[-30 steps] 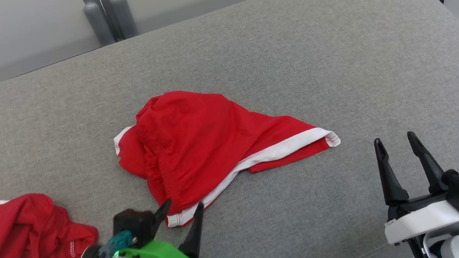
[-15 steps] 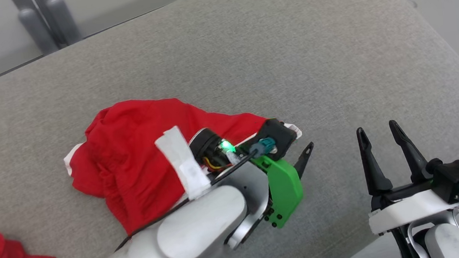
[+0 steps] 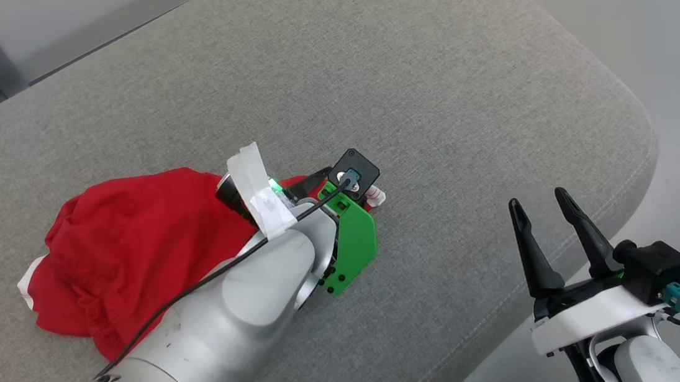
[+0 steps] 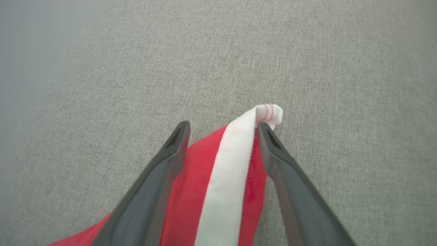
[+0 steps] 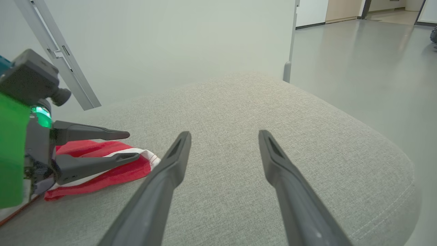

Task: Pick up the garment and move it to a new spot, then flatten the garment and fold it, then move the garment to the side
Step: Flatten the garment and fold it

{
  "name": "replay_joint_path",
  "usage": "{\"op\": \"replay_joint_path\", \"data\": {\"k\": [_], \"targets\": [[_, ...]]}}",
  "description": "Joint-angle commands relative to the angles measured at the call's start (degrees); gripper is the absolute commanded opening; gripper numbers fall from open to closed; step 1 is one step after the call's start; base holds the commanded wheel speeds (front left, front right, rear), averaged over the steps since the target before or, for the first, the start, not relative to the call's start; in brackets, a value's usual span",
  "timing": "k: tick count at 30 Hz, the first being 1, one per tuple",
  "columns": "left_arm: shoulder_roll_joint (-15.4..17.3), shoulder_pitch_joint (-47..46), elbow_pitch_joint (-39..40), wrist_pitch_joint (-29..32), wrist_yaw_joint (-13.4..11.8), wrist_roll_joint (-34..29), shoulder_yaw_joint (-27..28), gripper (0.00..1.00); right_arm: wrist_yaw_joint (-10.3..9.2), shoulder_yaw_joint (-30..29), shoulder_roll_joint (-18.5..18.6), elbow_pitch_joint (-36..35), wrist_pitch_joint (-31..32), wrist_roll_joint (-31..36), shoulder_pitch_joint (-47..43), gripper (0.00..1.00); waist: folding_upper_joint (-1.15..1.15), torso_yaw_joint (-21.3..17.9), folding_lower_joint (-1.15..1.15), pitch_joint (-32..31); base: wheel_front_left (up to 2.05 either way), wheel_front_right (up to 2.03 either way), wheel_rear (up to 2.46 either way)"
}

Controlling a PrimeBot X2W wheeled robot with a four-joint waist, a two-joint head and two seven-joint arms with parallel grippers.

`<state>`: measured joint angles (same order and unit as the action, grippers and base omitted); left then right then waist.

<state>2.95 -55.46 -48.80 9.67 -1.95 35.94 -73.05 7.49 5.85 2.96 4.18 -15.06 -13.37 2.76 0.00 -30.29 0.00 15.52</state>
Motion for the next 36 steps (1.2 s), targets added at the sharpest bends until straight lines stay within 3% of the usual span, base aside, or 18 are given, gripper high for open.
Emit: {"op": "replay_joint_path", "data": {"k": [1, 2, 5, 7, 9, 14, 17, 20, 24, 25, 27, 28, 29, 36], "targets": [[-0.03, 0.90, -0.80, 0.80, 1.06, -0.67, -0.18, 0.23, 0.01, -0.06, -0.05, 0.14, -0.17, -0.07, 0.35, 1.00, 0.00, -0.44, 0.00, -0.13, 0.00, 0.00, 0.00], [-0.01, 1.51, -1.29, 1.30, 2.08, -0.98, -0.24, 0.00, 0.01, -0.21, -0.05, 0.18, -0.17, -0.01, 0.31, 1.00, 0.00, -0.36, 0.00, -0.19, 0.00, 0.00, 0.00], [0.04, 1.67, -1.10, 0.42, 2.84, -1.14, -0.23, 0.00, 0.01, -0.76, -0.06, 0.16, -0.17, 0.42, 0.30, 1.00, 0.00, 0.37, 0.00, -0.53, 0.00, 0.00, 0.00], [0.01, 1.69, 0.08, -1.69, 1.50, 0.29, 0.49, 0.00, 0.01, -1.20, -0.06, -0.07, -0.17, 0.54, 0.05, 1.00, 0.00, 1.35, 0.00, -0.78, 0.00, 0.00, 0.00], [0.09, 0.96, 1.38, -5.31, -1.15, 1.96, 2.25, 0.00, 0.01, -1.57, -0.04, -0.15, -0.17, 0.79, 0.03, 1.00, 0.00, 2.35, 0.00, -0.93, 0.00, 0.00, 0.00], [0.05, -1.22, 4.57, -19.91, -11.49, 4.39, 8.45, 0.00, 0.01, -2.47, -0.04, -0.64, -0.17, 1.47, 0.08, 1.00, 0.00, 4.92, 0.00, -1.64, 0.00, 0.00, 0.00], [0.01, -1.01, 7.04, -23.67, -15.46, 4.87, 9.98, 0.00, 0.01, -3.22, 0.03, -0.87, -0.17, 2.00, -0.44, 1.00, 0.00, 6.51, 0.00, -2.18, 0.00, 0.00, 0.00], [0.01, 2.04, 9.51, -24.35, -15.50, 4.52, 6.81, 0.00, 0.01, -3.54, 0.36, -1.02, -0.17, 1.93, -0.96, 1.00, 0.00, 8.01, 0.00, -2.47, 0.00, 0.00, 0.00], [0.01, 6.82, 11.89, -22.10, -11.65, 6.23, 1.49, 0.00, 0.01, -3.08, 0.42, -0.75, -0.17, 1.70, -0.45, 1.00, 0.00, 8.87, 0.00, -2.26, 0.00, 0.00, 0.00], [0.04, 8.06, 12.66, -21.40, -10.39, 5.98, 0.75, 0.02, 0.01, -2.83, 0.41, -0.61, -0.17, 1.52, -0.10, 1.00, 0.00, 8.95, 0.00, -2.13, 0.00, 0.00, 0.00], [0.05, 10.97, 13.59, -19.98, -8.60, 6.09, 0.00, 0.44, 0.01, -2.52, 0.41, -0.49, -0.17, 1.35, 0.39, 1.00, 0.00, 9.02, 0.00, -1.94, 0.00, 0.00, 0.00], [0.07, 11.95, 13.99, -19.24, -7.75, 6.27, -0.16, 0.88, 0.01, -2.40, 0.40, -0.42, -0.17, 1.30, 0.60, 1.00, 0.00, 9.01, 0.00, -1.86, 0.00, 0.00, 0.00], [0.02, 12.43, 14.85, -18.90, -6.84, 6.18, -0.19, 1.00, 0.01, -2.31, 0.44, -0.39, -0.17, 1.33, 0.79, 1.00, 0.00, 9.02, 0.00, -1.81, 0.00, 0.00, 0.00], [0.06, 13.62, 20.52, -19.41, -5.96, 11.00, -0.07, 1.00, 0.01, -4.16, 1.07, -1.01, -0.17, 1.73, -1.28, 1.00, 0.00, 11.92, 0.00, -2.40, 0.00, 0.00, 0.00]]}}
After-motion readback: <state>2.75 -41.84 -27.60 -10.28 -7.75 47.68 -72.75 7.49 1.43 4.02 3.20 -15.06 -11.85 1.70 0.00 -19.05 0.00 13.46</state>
